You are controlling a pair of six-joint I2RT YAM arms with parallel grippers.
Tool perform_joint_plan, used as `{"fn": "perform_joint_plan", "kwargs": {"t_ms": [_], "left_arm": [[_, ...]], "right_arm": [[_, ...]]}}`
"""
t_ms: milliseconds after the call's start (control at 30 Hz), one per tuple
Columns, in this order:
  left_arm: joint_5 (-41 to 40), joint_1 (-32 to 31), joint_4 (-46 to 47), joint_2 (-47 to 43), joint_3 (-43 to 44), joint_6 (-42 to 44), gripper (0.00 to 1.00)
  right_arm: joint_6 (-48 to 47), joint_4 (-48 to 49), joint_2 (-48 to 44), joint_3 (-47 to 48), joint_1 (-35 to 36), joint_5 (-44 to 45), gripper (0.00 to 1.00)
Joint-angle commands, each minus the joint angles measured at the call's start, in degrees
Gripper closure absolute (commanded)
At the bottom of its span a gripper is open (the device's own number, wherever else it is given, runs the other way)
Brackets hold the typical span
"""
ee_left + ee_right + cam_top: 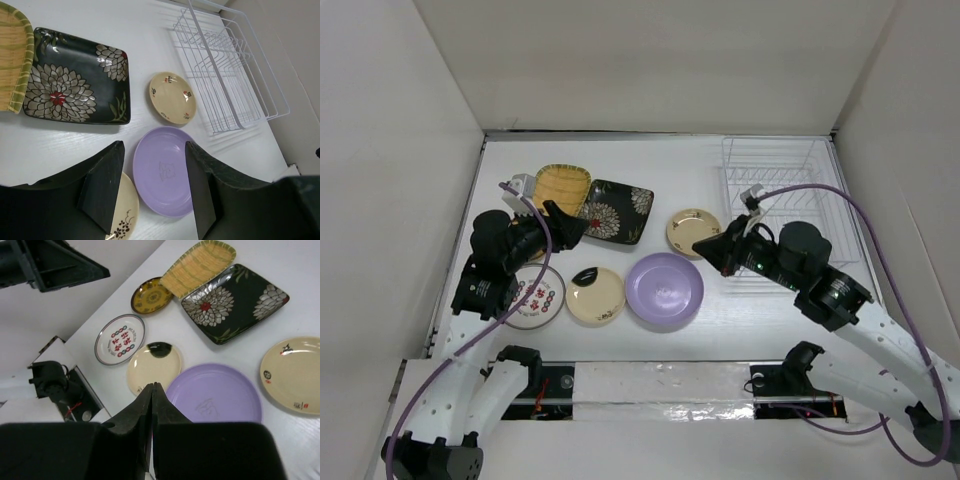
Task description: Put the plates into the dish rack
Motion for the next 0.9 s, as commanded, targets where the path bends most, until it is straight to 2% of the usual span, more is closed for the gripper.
{"fn": "perform_joint_plan", "kwargs": {"t_ms": [0, 133, 267, 300, 333, 367, 433, 467, 500, 567, 600, 700, 800, 867], "left_arm": [[1.9, -0.1, 4.0, -0.8, -0.4, -0.5, 0.52], [3.2, -0.1, 3.3, -3.9, -2.2, 1.0, 0.57], [4.7, -0.1, 2.5, -8.3, -5.6, 2.2, 0.78], [5.3, -0.1, 2.5, -9.7, -6.1, 2.3, 0.93], [5.7, -0.1, 2.3, -10.4, -6.4, 2.6, 1.0], [5.7, -0.1, 2.2, -10.9, -7.2, 2.7, 1.0], [5.3, -0.1, 2.0, -12.2, -8.0, 2.8, 1.0], [5.2, -0.1, 1.9, -12.7, -8.4, 2.5, 1.0], [5.3, -0.1, 2.8, -13.4, -9.6, 2.2, 1.0], [4.2, -2.0, 3.1, -13.6, -10.2, 1.9, 1.0], [3.6, -2.0, 3.1, -13.4, -10.1, 2.1, 0.9], [2.8, -4.1, 3.7, -13.1, -10.8, 2.0, 0.7], [1.7, -5.7, 3.0, -13.8, -10.7, 2.0, 0.6], [1.0, -6.2, 3.0, -14.0, -10.7, 1.9, 0.58]], "right_arm": [[3.2, -2.9, -2.6, -2.6, 2.4, 2.8, 1.0], [7.7, -5.4, -4.4, -6.0, 5.0, 9.1, 1.0], [15.6, -8.4, -1.8, -9.0, 9.1, 20.2, 1.0], [20.0, -10.4, -1.1, -9.5, 10.2, 22.2, 1.0], [22.3, -11.6, -0.1, -10.0, 12.5, 24.4, 1.0], [24.7, -12.7, 0.6, -10.3, 13.9, 28.4, 1.0], [32.4, -15.1, 2.0, -11.6, 16.6, 32.3, 1.0], [35.0, -15.7, 2.4, -11.9, 19.0, 35.1, 0.93], [39.5, -16.4, 2.6, -12.4, 20.1, 36.4, 0.74], [43.5, -16.5, 3.5, -13.9, 22.2, 38.6, 0.52], [47.3, -16.7, 4.0, -14.5, 22.8, 39.1, 0.43], [54.2, -16.6, 6.6, -17.0, 23.9, 40.4, 0.41], [59.2, -15.7, 9.1, -19.3, 23.9, 41.8, 0.43], [60.6, -14.6, 11.0, -20.4, 23.9, 42.8, 0.45]]}}
